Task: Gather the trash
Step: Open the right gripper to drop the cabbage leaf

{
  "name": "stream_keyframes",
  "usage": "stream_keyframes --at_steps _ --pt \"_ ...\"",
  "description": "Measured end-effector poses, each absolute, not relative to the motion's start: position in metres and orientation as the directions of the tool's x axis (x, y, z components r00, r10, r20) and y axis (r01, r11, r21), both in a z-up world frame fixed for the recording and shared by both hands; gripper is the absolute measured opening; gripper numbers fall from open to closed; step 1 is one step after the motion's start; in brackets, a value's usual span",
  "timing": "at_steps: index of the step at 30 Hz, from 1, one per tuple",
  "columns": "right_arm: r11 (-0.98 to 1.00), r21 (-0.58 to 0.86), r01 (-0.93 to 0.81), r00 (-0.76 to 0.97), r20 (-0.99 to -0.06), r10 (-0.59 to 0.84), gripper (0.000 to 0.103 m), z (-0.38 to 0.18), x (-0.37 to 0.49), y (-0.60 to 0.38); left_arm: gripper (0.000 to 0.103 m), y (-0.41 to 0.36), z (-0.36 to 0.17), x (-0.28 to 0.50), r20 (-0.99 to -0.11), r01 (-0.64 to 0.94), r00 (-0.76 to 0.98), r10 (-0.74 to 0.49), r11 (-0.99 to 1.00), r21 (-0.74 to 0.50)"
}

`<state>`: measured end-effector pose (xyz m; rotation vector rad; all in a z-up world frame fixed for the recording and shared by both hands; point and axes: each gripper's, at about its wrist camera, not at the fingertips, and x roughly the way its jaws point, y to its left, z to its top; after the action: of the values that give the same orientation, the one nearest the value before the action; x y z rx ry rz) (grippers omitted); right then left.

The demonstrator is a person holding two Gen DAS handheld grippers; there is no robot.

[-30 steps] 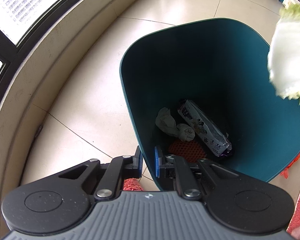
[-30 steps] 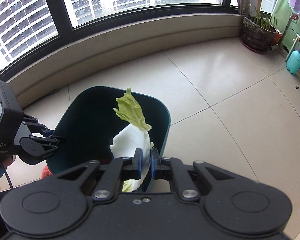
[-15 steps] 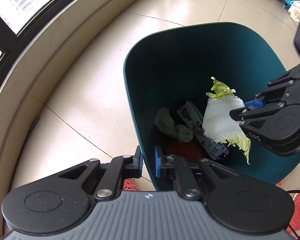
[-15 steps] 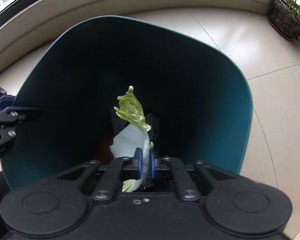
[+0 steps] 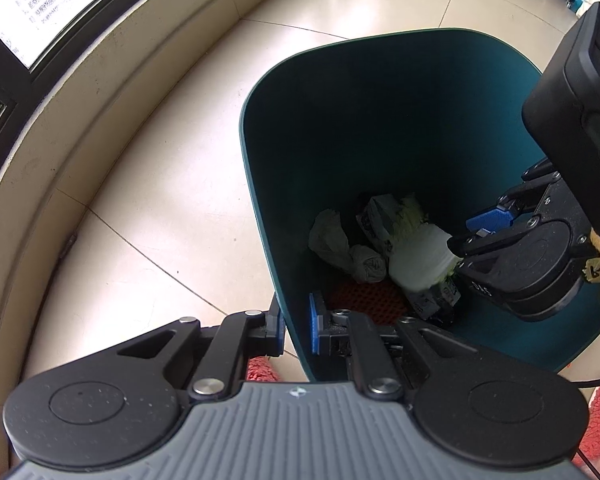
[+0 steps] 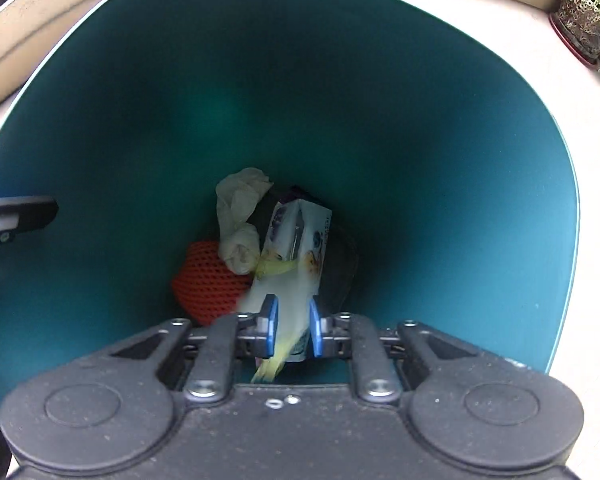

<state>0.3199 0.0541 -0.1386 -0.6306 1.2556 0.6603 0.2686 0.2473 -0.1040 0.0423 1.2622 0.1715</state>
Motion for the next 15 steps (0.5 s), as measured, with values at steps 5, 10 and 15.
stream_keyframes --at_steps 5,10,15 --pt "0.664 -0.045 -0.746 0.170 -0.978 0.125 0.023 -0.133 0.319 0.045 0.011 0.244 -0.103 0.269 -0.943 -0.104 0.294 0.158 0.986 0.132" --pt "0.669 -0.003 -0.743 0.166 -0.970 0.180 0.033 -0.113 0.332 0.039 0.011 0.242 -0.104 0.269 -0.943 -0.103 0.289 0.164 0.985 0.139" --pt "0.667 0.018 -0.745 0.176 -0.959 0.223 0.036 -0.094 0.325 0.025 0.011 0.241 -0.105 0.271 -0.944 -0.105 0.286 0.165 0.985 0.140"
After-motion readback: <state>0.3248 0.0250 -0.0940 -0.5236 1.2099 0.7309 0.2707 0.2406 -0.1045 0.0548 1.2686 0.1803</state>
